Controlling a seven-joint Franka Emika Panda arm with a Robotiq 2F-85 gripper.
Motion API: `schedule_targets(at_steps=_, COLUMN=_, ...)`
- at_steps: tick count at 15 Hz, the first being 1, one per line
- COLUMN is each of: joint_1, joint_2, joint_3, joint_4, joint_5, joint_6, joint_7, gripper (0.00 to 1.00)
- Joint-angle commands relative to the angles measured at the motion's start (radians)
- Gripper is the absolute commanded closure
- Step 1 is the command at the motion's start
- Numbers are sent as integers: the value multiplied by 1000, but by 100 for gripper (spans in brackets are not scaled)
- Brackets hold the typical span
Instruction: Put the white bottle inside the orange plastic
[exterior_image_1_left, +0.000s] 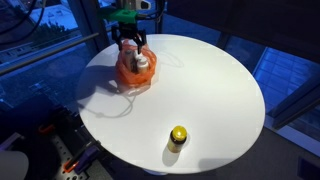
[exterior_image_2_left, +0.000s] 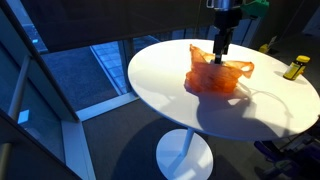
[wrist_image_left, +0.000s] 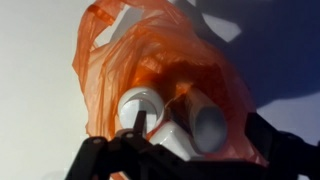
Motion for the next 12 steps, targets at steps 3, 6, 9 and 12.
schedule_targets(at_steps=3, joint_1=1, joint_2=-62, joint_3=-45, joint_4=47, joint_5=-29, joint_6=-119, joint_7=148, gripper=0)
schedule_targets(at_steps=6, joint_1=-12, joint_2=-89, joint_3=-70, joint_4=69, joint_5=-24, joint_6=-170, joint_7=205, gripper=0)
schedule_targets(at_steps=9, joint_1=-41, joint_2=-123, joint_3=-90, joint_4=88, joint_5=2, joint_6=-230, joint_7=215, gripper=0)
schedule_targets(at_steps=12, joint_1=-72, joint_2=-161, joint_3=-105, joint_4=99, joint_5=15, joint_6=-270, joint_7=213, gripper=0)
